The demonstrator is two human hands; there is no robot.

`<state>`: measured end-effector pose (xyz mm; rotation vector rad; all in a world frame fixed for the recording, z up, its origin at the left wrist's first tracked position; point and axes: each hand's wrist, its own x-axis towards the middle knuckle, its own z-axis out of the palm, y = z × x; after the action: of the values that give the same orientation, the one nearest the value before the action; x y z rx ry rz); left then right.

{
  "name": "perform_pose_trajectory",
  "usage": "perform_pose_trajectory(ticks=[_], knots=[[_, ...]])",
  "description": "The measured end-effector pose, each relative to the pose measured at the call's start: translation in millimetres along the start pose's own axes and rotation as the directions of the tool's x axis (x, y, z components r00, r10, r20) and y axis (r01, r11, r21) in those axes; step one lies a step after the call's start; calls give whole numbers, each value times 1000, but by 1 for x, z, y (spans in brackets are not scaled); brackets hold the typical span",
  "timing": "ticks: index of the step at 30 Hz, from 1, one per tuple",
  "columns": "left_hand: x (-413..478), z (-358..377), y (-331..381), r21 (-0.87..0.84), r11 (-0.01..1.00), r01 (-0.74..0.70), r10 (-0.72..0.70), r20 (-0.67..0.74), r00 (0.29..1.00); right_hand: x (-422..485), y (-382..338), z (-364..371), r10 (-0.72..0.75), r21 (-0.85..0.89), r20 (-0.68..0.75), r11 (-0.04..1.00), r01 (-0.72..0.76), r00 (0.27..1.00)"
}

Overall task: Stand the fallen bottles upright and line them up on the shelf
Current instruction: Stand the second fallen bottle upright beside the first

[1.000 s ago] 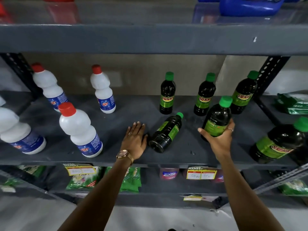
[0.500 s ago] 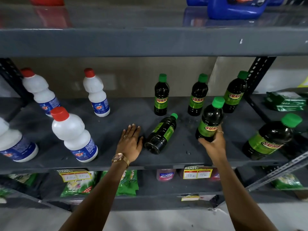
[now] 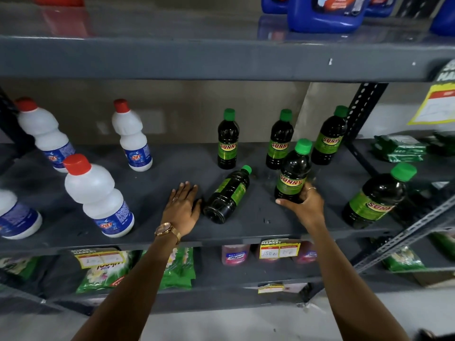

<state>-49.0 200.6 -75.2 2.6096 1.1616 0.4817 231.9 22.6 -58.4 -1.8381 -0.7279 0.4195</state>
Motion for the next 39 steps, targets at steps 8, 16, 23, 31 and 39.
perform_pose_trajectory(ticks=[8,16,23,31,39], knots=[[-1,-1,4,-12,1000,6,-6,-1,1000,-48,18,-31,-54,-120,75,991,63,996],[-1,-2,5,-17,1000,5,-5,6,1000,-65,23,-40,-122,-179,114,974,141,986],[-2,-3,4,-21,1000,1,-1,5,1000,-66,27,-46,-101,-226,107,966,123,989],[-1,-2,3,-14,1000,3,-3,14,1000,-69,39,-42,-123,-306,115,940,153,986],[0,-4,2,-21,1000,-3,4,34,999,-106,39,-29,-90,-133,-215,989,63,972]])
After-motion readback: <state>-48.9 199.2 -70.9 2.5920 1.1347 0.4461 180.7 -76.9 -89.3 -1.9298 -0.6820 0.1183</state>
